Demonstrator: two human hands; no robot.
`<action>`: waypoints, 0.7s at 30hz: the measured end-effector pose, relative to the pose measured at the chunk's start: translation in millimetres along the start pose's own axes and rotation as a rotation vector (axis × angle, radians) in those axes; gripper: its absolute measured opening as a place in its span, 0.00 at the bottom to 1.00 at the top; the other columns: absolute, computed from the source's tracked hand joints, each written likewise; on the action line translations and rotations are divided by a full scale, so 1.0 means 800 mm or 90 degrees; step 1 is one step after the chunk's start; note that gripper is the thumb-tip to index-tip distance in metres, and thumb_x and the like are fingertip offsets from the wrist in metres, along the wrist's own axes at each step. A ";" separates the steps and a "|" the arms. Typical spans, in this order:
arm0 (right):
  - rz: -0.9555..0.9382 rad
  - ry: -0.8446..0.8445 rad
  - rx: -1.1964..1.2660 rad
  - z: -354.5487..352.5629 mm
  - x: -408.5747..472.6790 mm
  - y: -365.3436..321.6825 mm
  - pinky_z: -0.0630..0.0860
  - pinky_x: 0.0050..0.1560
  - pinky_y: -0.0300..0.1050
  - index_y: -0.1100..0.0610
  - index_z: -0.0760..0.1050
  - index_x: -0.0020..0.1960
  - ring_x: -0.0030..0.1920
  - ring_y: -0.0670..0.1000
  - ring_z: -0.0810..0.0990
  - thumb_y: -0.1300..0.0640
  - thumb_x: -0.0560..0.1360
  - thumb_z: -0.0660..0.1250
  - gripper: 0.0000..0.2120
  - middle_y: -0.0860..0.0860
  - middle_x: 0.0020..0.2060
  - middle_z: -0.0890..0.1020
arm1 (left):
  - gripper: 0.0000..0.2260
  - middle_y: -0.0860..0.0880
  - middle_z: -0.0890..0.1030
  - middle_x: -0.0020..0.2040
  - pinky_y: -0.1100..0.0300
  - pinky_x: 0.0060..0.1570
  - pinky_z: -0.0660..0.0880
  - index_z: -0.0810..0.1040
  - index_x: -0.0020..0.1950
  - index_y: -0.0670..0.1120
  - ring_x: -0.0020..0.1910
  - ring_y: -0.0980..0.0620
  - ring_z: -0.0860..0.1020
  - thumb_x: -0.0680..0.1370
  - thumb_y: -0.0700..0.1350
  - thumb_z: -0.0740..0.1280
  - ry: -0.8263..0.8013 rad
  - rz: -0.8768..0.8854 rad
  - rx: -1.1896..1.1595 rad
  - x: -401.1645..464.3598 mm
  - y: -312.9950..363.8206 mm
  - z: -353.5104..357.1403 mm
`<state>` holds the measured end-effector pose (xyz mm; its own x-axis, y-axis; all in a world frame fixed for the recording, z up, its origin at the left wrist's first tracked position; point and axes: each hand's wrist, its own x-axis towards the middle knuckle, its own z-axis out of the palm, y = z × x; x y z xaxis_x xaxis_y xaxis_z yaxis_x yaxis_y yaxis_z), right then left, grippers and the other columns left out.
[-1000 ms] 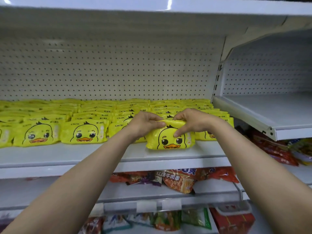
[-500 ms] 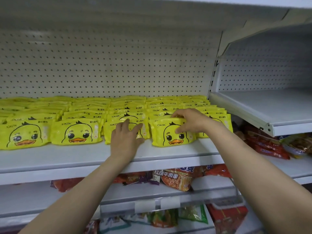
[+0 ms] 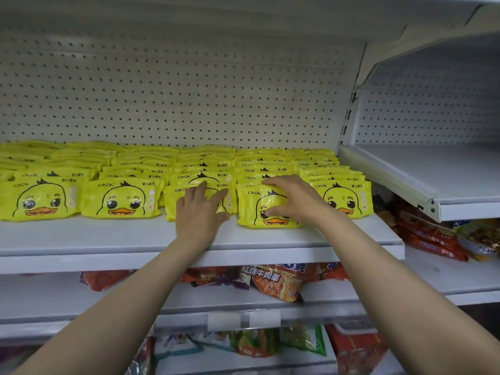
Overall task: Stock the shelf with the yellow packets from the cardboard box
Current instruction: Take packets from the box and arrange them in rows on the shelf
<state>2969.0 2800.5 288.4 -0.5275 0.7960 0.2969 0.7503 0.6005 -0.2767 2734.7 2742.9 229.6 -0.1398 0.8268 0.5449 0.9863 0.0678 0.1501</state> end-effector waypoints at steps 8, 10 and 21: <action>0.007 -0.040 -0.052 -0.006 0.003 -0.002 0.68 0.65 0.50 0.44 0.65 0.74 0.72 0.52 0.64 0.41 0.69 0.76 0.37 0.50 0.69 0.72 | 0.27 0.41 0.67 0.72 0.44 0.64 0.66 0.70 0.72 0.57 0.70 0.38 0.64 0.73 0.56 0.71 -0.041 -0.017 0.003 -0.002 0.005 -0.007; 0.006 -0.060 -0.080 -0.011 0.006 -0.006 0.68 0.65 0.51 0.44 0.64 0.74 0.72 0.53 0.64 0.41 0.69 0.75 0.38 0.50 0.70 0.72 | 0.28 0.40 0.67 0.72 0.44 0.64 0.66 0.70 0.72 0.56 0.70 0.39 0.64 0.73 0.55 0.71 -0.059 -0.030 -0.015 -0.004 0.007 -0.013; -0.085 -0.039 -0.151 -0.036 0.062 -0.111 0.68 0.67 0.51 0.48 0.68 0.73 0.71 0.57 0.67 0.41 0.74 0.69 0.30 0.54 0.70 0.72 | 0.29 0.38 0.74 0.62 0.49 0.58 0.70 0.73 0.68 0.46 0.62 0.38 0.71 0.69 0.47 0.77 -0.074 -0.198 -0.109 -0.016 -0.054 -0.120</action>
<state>2887.9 2784.4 353.9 -0.6455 0.7187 0.2584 0.7412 0.6711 -0.0150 2685.4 2676.0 295.3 -0.4106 0.8395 0.3557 0.8676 0.2397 0.4357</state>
